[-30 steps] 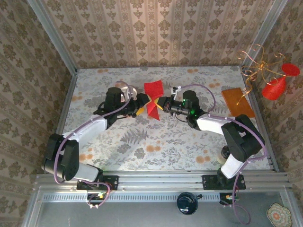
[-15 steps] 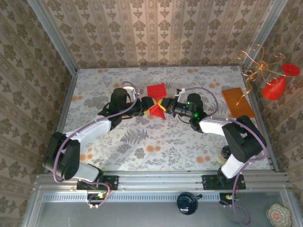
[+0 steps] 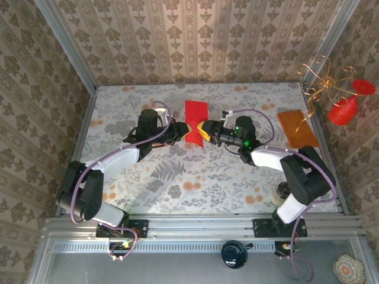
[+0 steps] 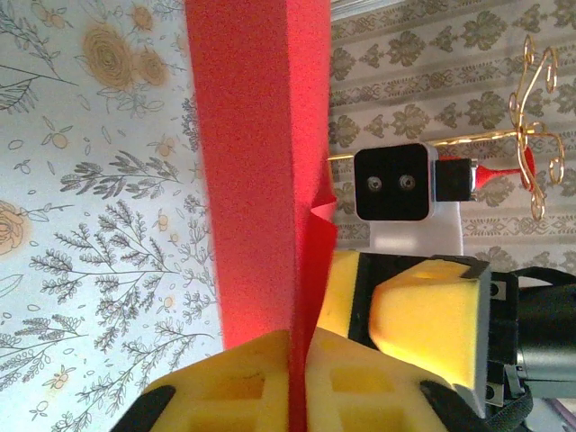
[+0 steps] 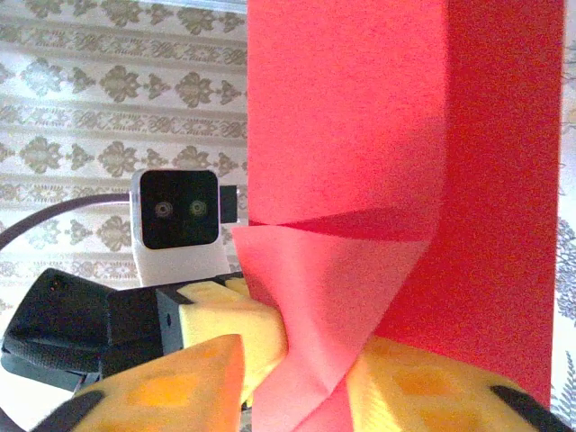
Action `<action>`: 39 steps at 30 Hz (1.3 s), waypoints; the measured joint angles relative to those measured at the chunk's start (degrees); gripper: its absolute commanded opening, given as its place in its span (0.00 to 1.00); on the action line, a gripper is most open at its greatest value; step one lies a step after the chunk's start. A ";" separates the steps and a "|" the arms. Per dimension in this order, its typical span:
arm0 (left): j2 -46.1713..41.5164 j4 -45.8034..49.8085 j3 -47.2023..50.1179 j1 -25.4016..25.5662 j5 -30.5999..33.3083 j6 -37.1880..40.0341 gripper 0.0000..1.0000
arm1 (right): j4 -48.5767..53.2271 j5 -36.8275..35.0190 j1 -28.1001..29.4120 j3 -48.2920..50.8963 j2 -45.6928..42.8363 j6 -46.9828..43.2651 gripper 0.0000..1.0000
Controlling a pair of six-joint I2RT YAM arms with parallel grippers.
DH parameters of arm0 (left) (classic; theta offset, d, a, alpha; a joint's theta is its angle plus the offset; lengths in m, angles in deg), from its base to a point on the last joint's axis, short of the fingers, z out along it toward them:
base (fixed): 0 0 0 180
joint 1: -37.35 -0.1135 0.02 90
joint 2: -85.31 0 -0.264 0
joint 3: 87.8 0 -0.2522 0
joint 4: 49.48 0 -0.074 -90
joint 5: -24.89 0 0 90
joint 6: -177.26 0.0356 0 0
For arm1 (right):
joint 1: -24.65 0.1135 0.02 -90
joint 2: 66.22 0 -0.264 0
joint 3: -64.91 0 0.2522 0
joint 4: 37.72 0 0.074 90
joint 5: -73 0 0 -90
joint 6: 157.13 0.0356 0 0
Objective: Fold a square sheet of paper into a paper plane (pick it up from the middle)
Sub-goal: Turn over the paper at the center of the table.
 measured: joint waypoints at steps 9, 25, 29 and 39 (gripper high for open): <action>0.17 20.57 -5.88 -1.90 6.54 14.14 0.08 | 23.71 -7.41 -2.56 -0.46 -9.51 -11.15 0.61; 16.85 70.58 -38.99 15.91 61.37 40.15 0.08 | 53.59 -28.35 -6.38 -2.05 -25.33 -23.76 0.65; 24.96 75.25 -43.08 19.65 68.83 40.57 0.08 | 56.11 -30.67 -7.93 -0.96 -28.15 -24.20 0.65; 31.06 68.41 -42.45 20.37 53.27 37.16 0.42 | 60.08 -33.68 -9.40 0.02 -31.12 -24.57 0.64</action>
